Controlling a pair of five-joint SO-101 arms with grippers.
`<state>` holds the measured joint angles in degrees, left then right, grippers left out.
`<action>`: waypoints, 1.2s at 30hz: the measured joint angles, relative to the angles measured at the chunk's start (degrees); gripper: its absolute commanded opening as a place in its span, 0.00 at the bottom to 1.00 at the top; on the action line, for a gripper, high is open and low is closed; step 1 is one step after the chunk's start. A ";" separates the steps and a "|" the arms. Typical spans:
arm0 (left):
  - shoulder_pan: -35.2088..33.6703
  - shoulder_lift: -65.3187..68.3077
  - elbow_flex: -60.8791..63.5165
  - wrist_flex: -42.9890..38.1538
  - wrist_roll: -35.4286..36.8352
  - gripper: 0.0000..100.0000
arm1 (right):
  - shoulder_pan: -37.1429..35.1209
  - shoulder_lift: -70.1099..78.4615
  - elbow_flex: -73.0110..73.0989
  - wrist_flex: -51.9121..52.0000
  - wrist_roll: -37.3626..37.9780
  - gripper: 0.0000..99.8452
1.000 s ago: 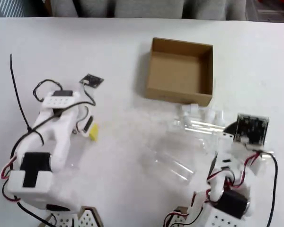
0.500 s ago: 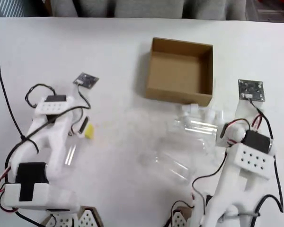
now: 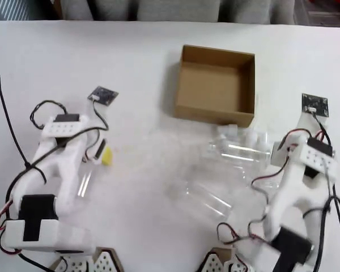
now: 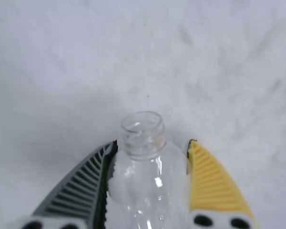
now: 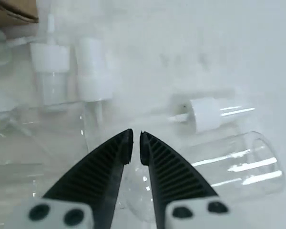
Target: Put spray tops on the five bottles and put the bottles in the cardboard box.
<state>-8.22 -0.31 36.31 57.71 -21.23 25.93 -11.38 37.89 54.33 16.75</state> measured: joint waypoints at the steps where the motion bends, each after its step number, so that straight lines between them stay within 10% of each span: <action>1: 0.00 0.00 0.00 0.00 0.00 0.10 | -0.70 1.49 -0.53 0.09 0.00 0.02; 25: 0.00 0.00 0.00 -1.05 0.00 0.10 | -26.81 -16.88 -2.46 16.26 -3.16 0.07; 36: 0.00 0.00 0.00 -1.05 0.00 0.10 | -27.60 -4.92 -13.27 19.08 13.19 0.10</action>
<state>-8.22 -0.31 36.31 56.66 -21.23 -1.67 -16.31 24.62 73.41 29.93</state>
